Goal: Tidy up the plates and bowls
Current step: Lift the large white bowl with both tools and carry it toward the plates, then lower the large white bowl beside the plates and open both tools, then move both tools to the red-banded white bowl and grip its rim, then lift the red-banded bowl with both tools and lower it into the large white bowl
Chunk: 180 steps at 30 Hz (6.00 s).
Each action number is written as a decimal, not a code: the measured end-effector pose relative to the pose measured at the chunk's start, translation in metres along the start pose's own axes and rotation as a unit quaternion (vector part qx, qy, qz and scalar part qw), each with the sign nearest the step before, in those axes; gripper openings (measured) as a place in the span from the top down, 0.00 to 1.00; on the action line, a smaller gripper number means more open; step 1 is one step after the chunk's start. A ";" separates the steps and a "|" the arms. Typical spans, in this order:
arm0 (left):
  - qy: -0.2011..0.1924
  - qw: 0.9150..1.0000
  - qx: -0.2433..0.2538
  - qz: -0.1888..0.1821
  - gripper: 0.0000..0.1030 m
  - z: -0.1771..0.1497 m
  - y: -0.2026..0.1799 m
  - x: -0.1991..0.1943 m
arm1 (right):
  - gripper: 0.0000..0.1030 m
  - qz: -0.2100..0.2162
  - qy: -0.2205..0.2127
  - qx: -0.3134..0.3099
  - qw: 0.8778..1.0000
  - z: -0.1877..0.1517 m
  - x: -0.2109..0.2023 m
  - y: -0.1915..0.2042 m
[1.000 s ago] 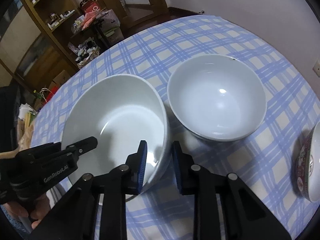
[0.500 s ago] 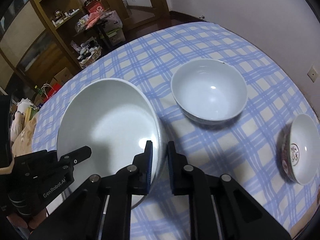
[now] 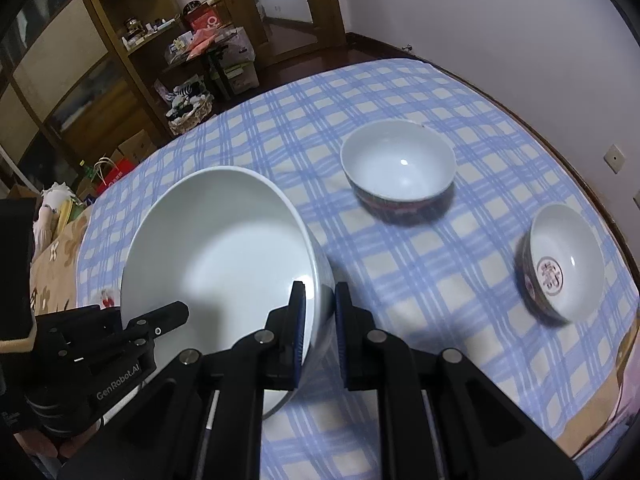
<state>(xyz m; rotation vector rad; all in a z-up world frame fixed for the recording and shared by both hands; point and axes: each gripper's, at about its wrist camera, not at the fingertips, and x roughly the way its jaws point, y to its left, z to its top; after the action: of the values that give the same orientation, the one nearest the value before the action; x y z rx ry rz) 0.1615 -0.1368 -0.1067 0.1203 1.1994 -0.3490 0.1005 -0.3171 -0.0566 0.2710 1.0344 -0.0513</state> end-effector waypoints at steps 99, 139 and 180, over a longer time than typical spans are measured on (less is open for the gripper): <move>-0.018 0.998 0.056 -0.012 0.06 0.159 -0.075 0.105 | 0.04 -0.029 -0.038 0.047 0.998 0.109 0.080 -0.133; -0.009 0.996 0.031 -0.081 0.94 0.126 -0.084 0.058 | 0.90 0.022 0.024 0.078 0.996 0.088 0.076 -0.108; -0.012 0.999 -0.020 -0.028 0.92 0.004 -0.020 -0.023 | 0.90 0.049 0.035 0.017 0.998 0.006 0.008 -0.011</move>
<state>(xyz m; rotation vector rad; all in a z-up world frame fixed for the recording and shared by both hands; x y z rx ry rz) 0.1510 -0.1516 -0.0818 0.0469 1.1874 -0.3747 0.1079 -0.3284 -0.0622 0.3550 1.0890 0.0288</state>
